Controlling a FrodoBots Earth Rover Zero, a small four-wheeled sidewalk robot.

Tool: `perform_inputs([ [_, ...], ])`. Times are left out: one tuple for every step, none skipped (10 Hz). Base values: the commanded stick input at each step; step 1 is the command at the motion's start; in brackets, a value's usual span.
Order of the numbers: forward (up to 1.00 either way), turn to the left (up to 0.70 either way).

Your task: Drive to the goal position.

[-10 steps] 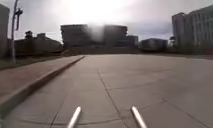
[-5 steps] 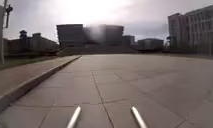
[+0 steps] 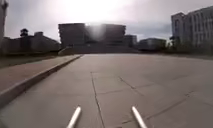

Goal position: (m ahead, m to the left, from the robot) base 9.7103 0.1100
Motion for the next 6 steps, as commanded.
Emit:
perform_inputs([
  [1.0, 0.0],
  [1.0, 0.0],
  [1.0, 0.0],
  [1.0, 0.0],
  [1.0, 0.0],
  [1.0, 0.0],
])
